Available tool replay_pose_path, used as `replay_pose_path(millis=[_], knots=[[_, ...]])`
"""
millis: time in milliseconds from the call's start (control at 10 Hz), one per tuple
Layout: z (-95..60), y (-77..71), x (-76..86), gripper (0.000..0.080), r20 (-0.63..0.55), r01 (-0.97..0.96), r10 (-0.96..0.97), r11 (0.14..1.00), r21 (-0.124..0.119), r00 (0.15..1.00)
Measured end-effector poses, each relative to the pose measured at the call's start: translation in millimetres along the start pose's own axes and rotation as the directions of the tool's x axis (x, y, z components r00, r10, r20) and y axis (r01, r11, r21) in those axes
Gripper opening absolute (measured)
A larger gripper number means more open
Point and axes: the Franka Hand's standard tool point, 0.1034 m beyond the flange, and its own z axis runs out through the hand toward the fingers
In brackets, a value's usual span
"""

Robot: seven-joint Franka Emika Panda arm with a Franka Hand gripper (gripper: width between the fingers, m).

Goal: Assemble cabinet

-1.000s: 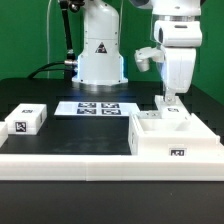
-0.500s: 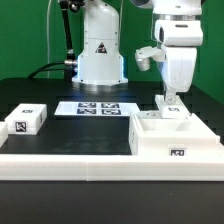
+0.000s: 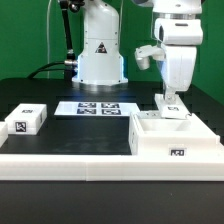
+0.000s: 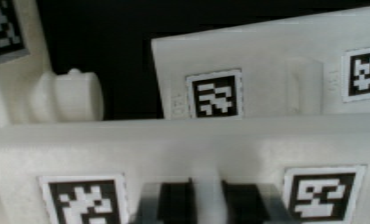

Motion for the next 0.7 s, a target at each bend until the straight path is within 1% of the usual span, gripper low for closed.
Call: replay_pose_path(millis=[300,700], knots=[[-0.9,5.0,0.8,0.007,-0.003,-0.002,0.002,1.0,-0.005,1.0],[1.4,4.0,-0.8,0.007,-0.008,-0.006,0.006,1.0,-0.01,1.0]])
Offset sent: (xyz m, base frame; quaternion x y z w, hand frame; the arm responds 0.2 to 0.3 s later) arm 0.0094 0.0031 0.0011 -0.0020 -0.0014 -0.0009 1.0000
